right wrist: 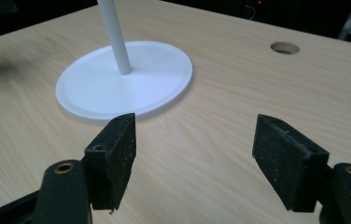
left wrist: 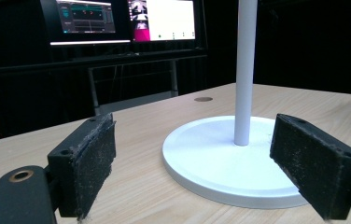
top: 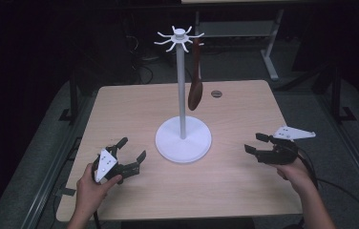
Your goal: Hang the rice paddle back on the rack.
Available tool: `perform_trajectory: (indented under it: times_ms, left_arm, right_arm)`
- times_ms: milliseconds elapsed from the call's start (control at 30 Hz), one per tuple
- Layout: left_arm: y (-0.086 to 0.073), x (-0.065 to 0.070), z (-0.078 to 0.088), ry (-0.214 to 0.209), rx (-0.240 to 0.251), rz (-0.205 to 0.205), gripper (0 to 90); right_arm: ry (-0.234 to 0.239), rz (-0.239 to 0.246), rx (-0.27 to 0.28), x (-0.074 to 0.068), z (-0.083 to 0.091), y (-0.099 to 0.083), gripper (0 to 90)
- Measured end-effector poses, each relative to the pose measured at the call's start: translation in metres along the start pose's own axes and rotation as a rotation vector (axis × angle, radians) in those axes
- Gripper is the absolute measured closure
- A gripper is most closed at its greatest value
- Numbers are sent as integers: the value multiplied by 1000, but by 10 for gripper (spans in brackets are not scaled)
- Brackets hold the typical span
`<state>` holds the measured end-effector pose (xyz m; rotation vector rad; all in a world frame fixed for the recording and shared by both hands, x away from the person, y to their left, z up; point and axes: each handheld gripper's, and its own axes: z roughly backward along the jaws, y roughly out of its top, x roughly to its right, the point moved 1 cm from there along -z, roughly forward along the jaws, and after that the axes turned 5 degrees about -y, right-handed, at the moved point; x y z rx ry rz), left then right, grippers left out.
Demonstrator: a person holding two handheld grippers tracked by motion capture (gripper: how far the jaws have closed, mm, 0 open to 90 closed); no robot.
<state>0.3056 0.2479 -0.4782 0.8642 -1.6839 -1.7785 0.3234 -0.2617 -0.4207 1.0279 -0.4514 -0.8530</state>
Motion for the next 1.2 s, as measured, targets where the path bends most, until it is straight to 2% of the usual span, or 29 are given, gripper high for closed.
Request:
perform_trajectory:
  times_ms: [267, 500, 833, 1200]
  left_arm:
    - [0, 0, 0, -1, 1, 0, 137]
    - [0, 0, 0, -5, 0, -4, 137]
    - [0, 0, 0, -6, 2, 5, 137]
    - [0, 0, 0, -7, 1, 3, 137]
  right_arm:
    - [-35, -9, -33, 3, 3, -18, 292]
    - [-52, -36, -44, 8, -5, -26, 288]
    - [-106, -21, -102, 17, -10, -38, 289]
    - [-125, -25, -127, 24, -11, -43, 289]
